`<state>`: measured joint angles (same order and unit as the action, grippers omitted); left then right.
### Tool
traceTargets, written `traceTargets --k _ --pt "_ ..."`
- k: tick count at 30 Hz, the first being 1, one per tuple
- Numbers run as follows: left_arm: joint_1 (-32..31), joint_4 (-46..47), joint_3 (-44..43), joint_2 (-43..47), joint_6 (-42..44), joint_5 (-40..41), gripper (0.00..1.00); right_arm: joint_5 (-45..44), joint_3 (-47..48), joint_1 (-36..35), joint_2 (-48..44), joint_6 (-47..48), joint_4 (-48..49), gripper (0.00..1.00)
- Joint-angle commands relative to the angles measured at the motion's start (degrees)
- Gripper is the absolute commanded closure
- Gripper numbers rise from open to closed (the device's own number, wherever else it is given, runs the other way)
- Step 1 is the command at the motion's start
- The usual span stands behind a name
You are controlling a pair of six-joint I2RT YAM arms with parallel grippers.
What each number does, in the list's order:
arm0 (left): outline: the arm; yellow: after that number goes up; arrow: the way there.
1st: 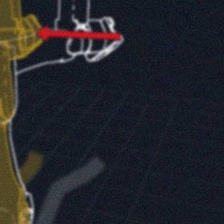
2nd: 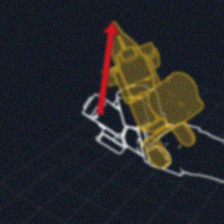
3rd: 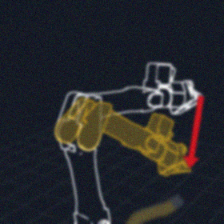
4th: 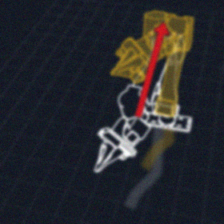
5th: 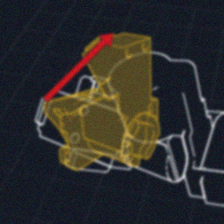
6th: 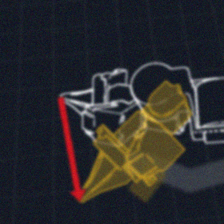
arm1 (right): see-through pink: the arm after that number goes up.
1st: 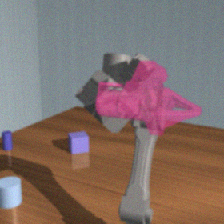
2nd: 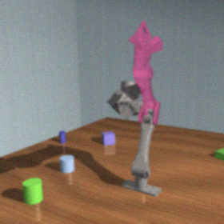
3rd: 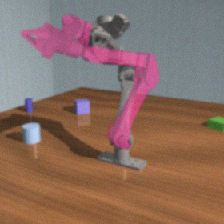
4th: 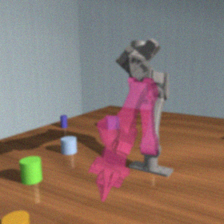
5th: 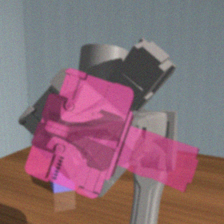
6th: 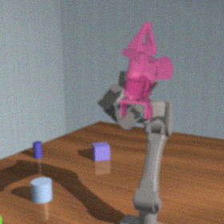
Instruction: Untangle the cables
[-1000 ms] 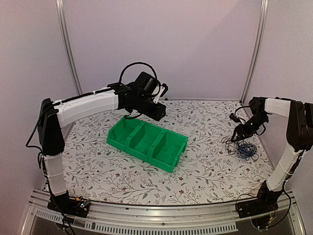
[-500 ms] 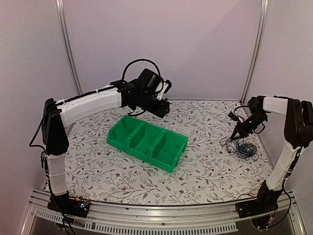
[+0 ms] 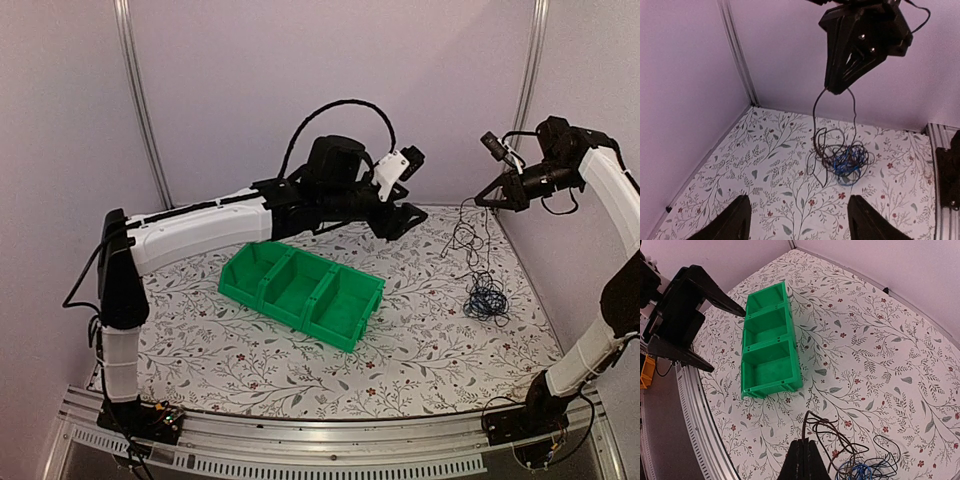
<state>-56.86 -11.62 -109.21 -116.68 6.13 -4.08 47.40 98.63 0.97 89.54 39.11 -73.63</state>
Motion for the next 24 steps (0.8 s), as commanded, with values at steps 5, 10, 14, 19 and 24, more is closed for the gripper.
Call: traceTargets --k 5,10,14,19,24 --pt "-0.75 19.86 -14.7 -10.73 -4.34 -14.9 0.34 5.24 5.81 -0.58 0.06 3.43 -4.72 1.0" --pt "-0.9 19.48 -16.16 -12.94 -4.56 -16.42 0.44 7.61 6.65 -0.6 -0.5 3.86 -4.53 1.0" --pt "-1.63 16.57 -22.27 -17.27 -3.71 -15.93 0.5 10.43 6.93 -2.27 -0.65 4.19 -4.81 1.0" --pt "-1.59 16.92 -26.08 -21.75 -5.67 -14.47 0.57 13.18 6.07 -2.38 -2.41 5.73 -4.77 1.0" --pt "-1.62 16.77 -26.16 -22.88 -5.28 -14.0 0.74 15.87 6.8 -2.39 -3.55 5.05 -4.81 1.0"
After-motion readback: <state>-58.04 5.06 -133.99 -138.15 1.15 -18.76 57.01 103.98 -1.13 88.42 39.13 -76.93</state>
